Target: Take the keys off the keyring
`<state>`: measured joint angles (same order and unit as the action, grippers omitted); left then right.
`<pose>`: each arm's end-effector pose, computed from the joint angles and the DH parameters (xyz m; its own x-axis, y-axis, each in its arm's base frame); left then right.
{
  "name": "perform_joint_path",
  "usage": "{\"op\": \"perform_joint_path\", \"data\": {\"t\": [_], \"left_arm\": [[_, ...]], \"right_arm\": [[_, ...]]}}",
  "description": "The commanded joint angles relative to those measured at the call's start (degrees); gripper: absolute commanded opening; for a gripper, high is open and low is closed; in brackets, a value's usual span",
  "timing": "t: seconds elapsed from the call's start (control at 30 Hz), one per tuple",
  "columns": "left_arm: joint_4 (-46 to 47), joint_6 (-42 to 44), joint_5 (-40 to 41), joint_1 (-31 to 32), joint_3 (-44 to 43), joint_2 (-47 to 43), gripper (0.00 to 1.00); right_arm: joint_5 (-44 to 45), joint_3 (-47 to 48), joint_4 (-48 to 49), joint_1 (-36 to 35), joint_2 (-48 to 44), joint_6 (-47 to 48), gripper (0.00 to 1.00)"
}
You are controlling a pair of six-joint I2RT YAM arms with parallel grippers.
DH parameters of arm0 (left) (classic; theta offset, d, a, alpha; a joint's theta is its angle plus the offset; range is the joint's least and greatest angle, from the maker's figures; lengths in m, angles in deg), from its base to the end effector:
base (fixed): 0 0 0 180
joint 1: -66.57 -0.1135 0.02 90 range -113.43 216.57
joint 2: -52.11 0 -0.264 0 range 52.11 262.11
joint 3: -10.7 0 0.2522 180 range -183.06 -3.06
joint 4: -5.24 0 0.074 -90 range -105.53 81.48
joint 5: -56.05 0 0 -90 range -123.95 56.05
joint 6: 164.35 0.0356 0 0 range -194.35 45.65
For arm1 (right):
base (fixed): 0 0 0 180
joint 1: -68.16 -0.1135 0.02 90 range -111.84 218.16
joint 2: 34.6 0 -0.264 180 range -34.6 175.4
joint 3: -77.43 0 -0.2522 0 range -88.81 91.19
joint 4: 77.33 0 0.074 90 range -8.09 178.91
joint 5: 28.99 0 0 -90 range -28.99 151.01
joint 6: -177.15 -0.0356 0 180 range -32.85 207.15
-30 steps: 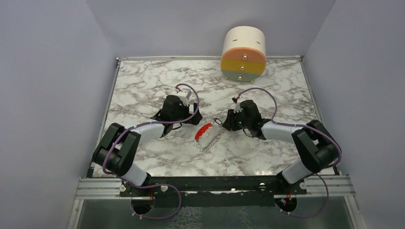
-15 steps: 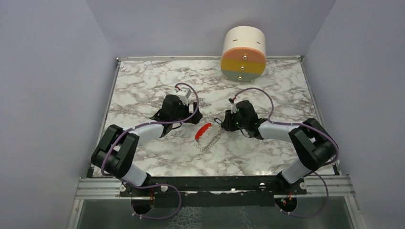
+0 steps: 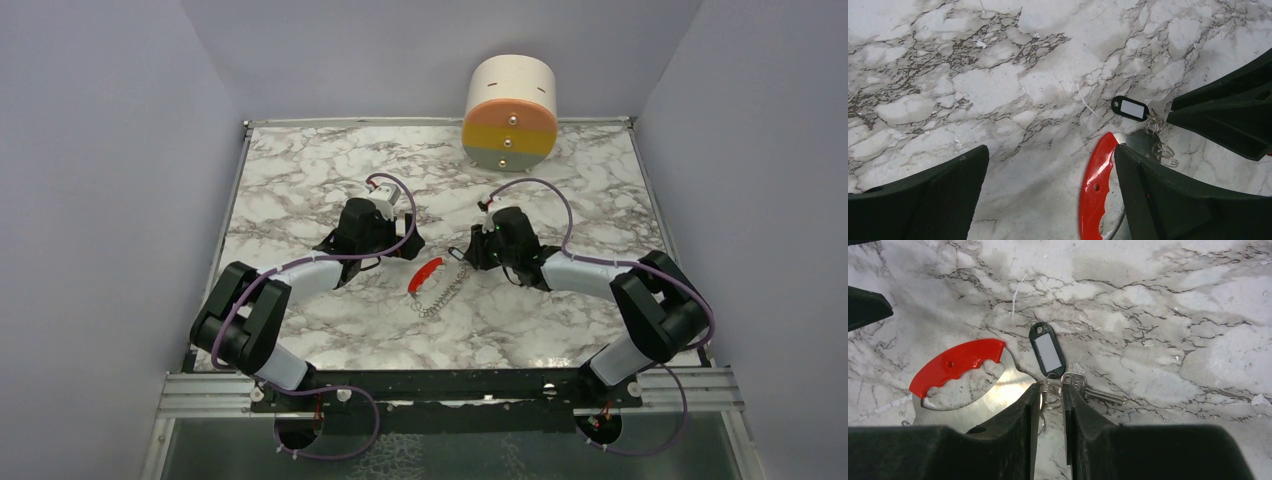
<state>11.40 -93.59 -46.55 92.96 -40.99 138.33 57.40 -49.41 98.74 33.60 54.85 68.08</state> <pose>0.2707 -0.1430 0.1823 -0.6015 -0.0606 -0.7966 0.4316 0.8144 -0.3878 0.2494 0.1745 0.1575 -0.7005 -0.0866 -0.7084 -0.3988 0.8707 0.2879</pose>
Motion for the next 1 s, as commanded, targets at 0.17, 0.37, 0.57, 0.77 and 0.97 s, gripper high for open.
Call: {"op": "perform_joint_path", "data": {"t": [0.17,0.37,0.57,0.77,0.97], "left_arm": [[1.5,-0.3,-1.5,0.4,-0.2,-1.0,0.99],[1.8,-0.3,-1.6,0.4,-0.2,-0.7,0.99],[2.0,-0.4,-1.7,0.3,-0.1,-0.5,0.99],[2.0,-0.4,-1.8,0.3,-0.1,-0.7,0.99],[2.0,-0.3,-1.9,0.3,0.0,-1.1,0.99]], "right_arm": [[3.9,1.6,-1.2,-0.5,1.7,0.8,0.24],[2.9,0.5,-1.3,-1.0,1.3,0.8,0.26],[3.4,0.1,-1.4,-2.2,1.2,1.3,0.28],[6.3,0.0,-2.5,-2.7,2.9,1.3,0.32],[8.4,0.9,-2.9,-2.7,3.0,1.2,0.32]]}}
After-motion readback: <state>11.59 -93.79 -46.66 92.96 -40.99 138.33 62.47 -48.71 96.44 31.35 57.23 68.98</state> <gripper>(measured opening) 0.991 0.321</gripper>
